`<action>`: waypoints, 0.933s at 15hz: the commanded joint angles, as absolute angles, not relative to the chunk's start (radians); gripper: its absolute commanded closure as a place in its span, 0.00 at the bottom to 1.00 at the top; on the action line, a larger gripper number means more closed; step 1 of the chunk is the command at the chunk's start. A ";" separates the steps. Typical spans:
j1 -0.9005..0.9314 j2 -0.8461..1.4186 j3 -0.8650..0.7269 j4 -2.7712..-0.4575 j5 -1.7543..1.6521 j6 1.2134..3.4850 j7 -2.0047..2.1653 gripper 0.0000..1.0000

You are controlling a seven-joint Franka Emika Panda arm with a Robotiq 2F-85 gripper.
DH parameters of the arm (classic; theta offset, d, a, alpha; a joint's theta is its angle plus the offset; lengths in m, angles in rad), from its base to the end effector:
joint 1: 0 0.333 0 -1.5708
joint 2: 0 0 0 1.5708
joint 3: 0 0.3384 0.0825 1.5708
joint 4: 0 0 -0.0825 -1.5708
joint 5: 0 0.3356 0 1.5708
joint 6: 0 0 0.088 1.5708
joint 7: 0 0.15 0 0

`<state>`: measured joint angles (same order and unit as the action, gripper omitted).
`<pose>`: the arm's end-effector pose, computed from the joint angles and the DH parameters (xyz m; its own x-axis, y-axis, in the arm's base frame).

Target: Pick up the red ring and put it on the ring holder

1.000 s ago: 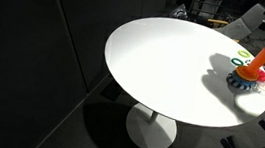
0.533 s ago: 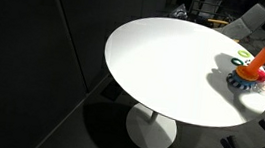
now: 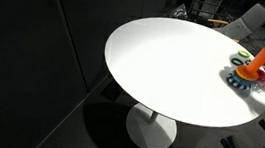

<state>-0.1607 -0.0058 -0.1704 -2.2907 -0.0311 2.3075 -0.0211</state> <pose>0.4530 -0.1575 0.3664 0.9583 -0.2850 0.0218 -0.2855 -0.9581 0.0230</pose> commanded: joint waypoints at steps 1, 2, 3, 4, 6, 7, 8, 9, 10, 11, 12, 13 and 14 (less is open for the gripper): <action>-0.187 0.082 -0.193 -2.246 -0.020 2.344 -0.006 0.00; -0.194 0.109 -0.199 -2.238 -0.021 2.356 -0.002 0.00; -0.199 0.133 -0.204 -2.229 -0.016 2.365 0.000 0.00; -0.204 0.157 -0.208 -2.221 -0.013 2.376 0.006 0.00; -0.213 0.206 -0.215 -2.204 -0.007 2.395 0.017 0.00; -0.217 0.229 -0.218 -2.195 -0.005 2.402 0.024 0.00; -0.220 0.249 -0.219 -2.188 0.000 2.410 0.027 0.00; -0.222 0.266 -0.220 -2.180 0.004 2.414 0.031 0.00; -0.223 0.280 -0.220 -2.173 0.008 2.415 0.036 0.00; -0.225 0.285 -0.216 -2.169 0.020 2.408 0.030 0.00; -0.220 0.261 -0.218 -2.204 -0.002 2.414 0.018 0.00; -0.220 0.272 -0.218 -2.197 0.005 2.414 0.018 0.00; -0.220 0.278 -0.218 -2.192 0.007 2.414 0.018 0.00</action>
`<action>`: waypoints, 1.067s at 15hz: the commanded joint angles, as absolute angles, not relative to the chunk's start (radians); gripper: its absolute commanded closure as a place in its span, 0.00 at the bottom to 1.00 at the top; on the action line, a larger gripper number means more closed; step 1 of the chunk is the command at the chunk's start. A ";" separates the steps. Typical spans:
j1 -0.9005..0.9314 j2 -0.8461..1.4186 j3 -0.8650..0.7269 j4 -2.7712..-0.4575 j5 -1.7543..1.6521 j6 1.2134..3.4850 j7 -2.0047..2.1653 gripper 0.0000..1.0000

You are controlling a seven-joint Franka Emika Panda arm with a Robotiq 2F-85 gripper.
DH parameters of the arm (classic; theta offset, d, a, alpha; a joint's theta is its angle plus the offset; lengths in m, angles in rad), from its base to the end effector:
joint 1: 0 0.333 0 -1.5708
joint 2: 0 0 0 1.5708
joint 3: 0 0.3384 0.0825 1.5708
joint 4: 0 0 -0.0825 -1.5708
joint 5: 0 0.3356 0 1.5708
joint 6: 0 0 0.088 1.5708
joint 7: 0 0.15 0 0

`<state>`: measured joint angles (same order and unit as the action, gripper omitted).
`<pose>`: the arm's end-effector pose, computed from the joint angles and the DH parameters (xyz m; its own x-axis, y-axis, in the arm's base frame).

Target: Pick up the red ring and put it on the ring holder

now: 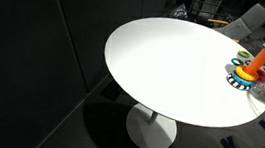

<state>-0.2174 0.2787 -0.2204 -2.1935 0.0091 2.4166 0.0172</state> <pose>0.4762 -0.2218 0.2725 0.8966 -0.4403 -0.0477 -0.4378 -0.8974 0.0553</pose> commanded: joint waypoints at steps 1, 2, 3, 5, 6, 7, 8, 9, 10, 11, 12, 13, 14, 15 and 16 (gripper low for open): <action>-0.220 0.281 -0.218 -2.190 0.008 2.414 0.018 0.00; -0.220 0.281 -0.218 -2.188 0.008 2.414 0.019 0.00; -0.220 0.281 -0.218 -2.188 0.008 2.414 0.019 0.00; -0.226 0.295 -0.222 -2.179 -0.001 2.416 0.006 0.00; -0.230 0.303 -0.225 -2.174 -0.002 2.417 0.002 0.00; -0.233 0.312 -0.227 -2.170 -0.003 2.421 -0.006 0.00; -0.236 0.318 -0.227 -2.169 -0.001 2.424 -0.013 0.00; -0.239 0.329 -0.231 -2.167 -0.005 2.434 -0.018 0.00; -0.245 0.337 -0.231 -2.165 -0.004 2.438 -0.031 0.00; -0.252 0.348 -0.231 -2.163 -0.002 2.449 -0.046 0.00; -0.260 0.357 -0.229 -2.162 0.001 2.459 -0.064 0.00; -0.269 0.366 -0.226 -2.163 0.005 2.471 -0.086 0.00; -0.276 0.375 -0.224 -2.163 0.006 2.483 -0.106 0.00; -0.284 0.386 -0.220 -2.163 0.009 2.495 -0.126 0.00; -0.292 0.395 -0.217 -2.163 0.011 2.508 -0.145 0.00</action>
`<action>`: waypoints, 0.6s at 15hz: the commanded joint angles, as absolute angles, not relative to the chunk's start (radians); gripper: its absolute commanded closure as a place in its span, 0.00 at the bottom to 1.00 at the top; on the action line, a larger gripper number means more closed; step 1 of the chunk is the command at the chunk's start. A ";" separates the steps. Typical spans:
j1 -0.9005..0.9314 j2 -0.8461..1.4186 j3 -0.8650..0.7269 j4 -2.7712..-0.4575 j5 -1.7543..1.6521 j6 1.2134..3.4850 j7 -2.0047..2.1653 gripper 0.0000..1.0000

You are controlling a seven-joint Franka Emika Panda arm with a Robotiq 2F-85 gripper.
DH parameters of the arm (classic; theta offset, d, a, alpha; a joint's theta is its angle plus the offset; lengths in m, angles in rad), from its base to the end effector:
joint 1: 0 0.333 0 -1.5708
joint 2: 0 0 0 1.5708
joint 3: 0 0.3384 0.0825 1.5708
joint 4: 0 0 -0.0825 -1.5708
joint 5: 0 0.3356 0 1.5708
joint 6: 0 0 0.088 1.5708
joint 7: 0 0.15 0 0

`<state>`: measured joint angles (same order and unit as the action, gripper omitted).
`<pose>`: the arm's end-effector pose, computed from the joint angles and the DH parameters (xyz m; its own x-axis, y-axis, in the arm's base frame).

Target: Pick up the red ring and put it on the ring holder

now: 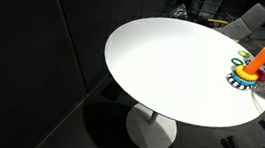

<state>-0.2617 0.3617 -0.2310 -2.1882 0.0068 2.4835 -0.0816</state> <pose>0.4682 -0.2513 0.2373 0.9166 -0.3948 -0.0630 -0.3904 -0.9178 0.0723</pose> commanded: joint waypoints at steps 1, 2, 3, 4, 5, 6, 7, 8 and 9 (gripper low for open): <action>-0.294 0.407 -0.219 -2.163 0.006 2.522 -0.150 0.00; -0.298 0.417 -0.219 -2.162 0.005 2.531 -0.160 0.00; -0.301 0.428 -0.219 -2.163 0.001 2.544 -0.169 0.00; -0.304 0.439 -0.219 -2.163 -0.001 2.554 -0.175 0.00; -0.307 0.449 -0.219 -2.162 -0.002 2.561 -0.181 0.00; -0.309 0.461 -0.219 -2.160 -0.004 2.568 -0.186 0.00; -0.313 0.473 -0.218 -2.157 -0.004 2.576 -0.194 0.00; -0.315 0.481 -0.217 -2.155 -0.004 2.583 -0.197 0.00; -0.318 0.492 -0.216 -2.153 -0.004 2.594 -0.201 0.00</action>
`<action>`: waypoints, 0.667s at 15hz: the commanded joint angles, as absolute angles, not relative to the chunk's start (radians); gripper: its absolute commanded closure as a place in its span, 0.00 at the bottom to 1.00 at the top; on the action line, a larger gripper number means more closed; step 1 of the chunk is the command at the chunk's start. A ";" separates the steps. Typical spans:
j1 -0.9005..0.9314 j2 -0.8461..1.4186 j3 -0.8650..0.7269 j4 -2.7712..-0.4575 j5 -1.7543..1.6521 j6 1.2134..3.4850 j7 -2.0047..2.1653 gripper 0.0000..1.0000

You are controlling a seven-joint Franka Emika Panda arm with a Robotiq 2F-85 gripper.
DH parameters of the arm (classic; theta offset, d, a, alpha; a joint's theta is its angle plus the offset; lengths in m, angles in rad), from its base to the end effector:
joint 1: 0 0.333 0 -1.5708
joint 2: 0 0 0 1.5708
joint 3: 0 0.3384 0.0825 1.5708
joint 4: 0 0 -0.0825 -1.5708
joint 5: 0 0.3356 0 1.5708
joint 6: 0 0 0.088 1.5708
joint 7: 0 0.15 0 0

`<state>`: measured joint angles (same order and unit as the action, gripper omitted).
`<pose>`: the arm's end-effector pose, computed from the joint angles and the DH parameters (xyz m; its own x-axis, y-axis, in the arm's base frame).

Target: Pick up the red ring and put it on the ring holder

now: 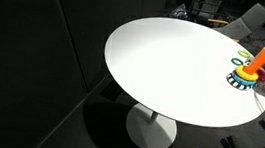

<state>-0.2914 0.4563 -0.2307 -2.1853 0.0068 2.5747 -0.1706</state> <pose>0.4637 -0.2686 0.1962 0.9402 -0.3330 -0.0712 -0.3268 -0.9411 0.0866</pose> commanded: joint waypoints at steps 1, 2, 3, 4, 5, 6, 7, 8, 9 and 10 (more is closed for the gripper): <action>-0.319 0.501 -0.217 -2.150 -0.006 2.605 -0.203 0.00; -0.321 0.509 -0.216 -2.147 -0.006 2.613 -0.206 0.00; -0.323 0.517 -0.216 -2.143 -0.007 2.621 -0.207 0.00; -0.324 0.525 -0.218 -2.137 -0.009 2.625 -0.206 0.00; -0.325 0.532 -0.218 -2.133 -0.010 2.628 -0.206 0.00; -0.326 0.538 -0.220 -2.128 -0.012 2.631 -0.203 0.00; -0.328 0.543 -0.219 -2.124 -0.013 2.632 -0.204 0.00; -0.329 0.549 -0.220 -2.120 -0.015 2.634 -0.203 0.00; -0.330 0.554 -0.221 -2.117 -0.017 2.635 -0.202 0.00; -0.331 0.560 -0.222 -2.113 -0.019 2.635 -0.201 0.00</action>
